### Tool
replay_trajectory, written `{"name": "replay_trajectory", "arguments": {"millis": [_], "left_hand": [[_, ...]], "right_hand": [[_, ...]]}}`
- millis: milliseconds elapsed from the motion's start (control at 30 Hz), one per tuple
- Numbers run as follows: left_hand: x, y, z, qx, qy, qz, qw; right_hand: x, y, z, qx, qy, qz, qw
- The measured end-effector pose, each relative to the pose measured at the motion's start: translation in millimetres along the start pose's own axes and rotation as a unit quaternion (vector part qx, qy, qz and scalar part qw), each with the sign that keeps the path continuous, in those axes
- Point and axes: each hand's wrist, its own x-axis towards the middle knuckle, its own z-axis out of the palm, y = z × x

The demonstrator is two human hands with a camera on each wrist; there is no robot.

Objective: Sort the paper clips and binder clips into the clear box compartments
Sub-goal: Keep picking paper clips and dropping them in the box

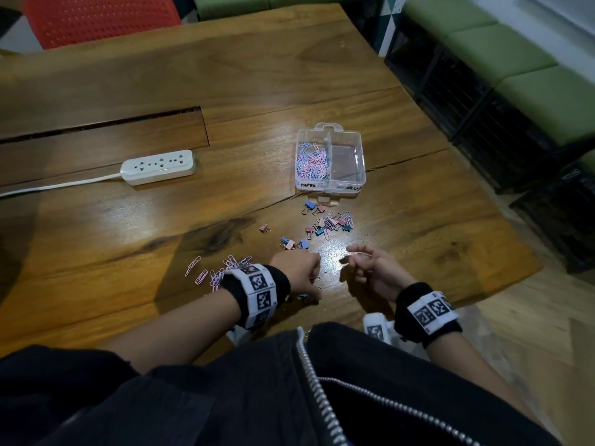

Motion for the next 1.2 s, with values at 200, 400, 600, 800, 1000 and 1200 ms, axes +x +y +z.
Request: {"name": "replay_trajectory", "arguments": {"millis": [200, 400, 600, 800, 1000, 1200], "left_hand": [[1.0, 2.5, 6.5, 0.125, 0.01, 0.017, 0.992], [2.5, -2.0, 10.5, 0.12, -0.035, 0.023, 0.992], [2.0, -5.5, -2.4, -0.026, -0.007, 0.016, 0.999], [0.7, -29.9, -26.7, -0.573, 0.006, -0.056, 0.817], [4.2, -36.8, -41.3, -0.735, -0.013, -0.05, 0.676], [18.2, -19.2, -41.8, -0.186, -0.012, -0.068, 0.98]], "right_hand": [[17.2, -8.3, 15.9, -0.064, 0.027, 0.012, 0.998], [22.0, -8.7, 47.9, -0.465, 0.063, -0.14, 0.872], [31.2, -5.9, 52.3, -0.629, 0.06, -0.169, 0.756], [28.2, 3.1, 48.9, -0.655, 0.039, -0.158, 0.738], [17.1, -7.9, 34.1, -0.266, 0.073, -0.09, 0.957], [23.5, -28.2, 26.1, 0.036, 0.048, -0.03, 0.998]]}}
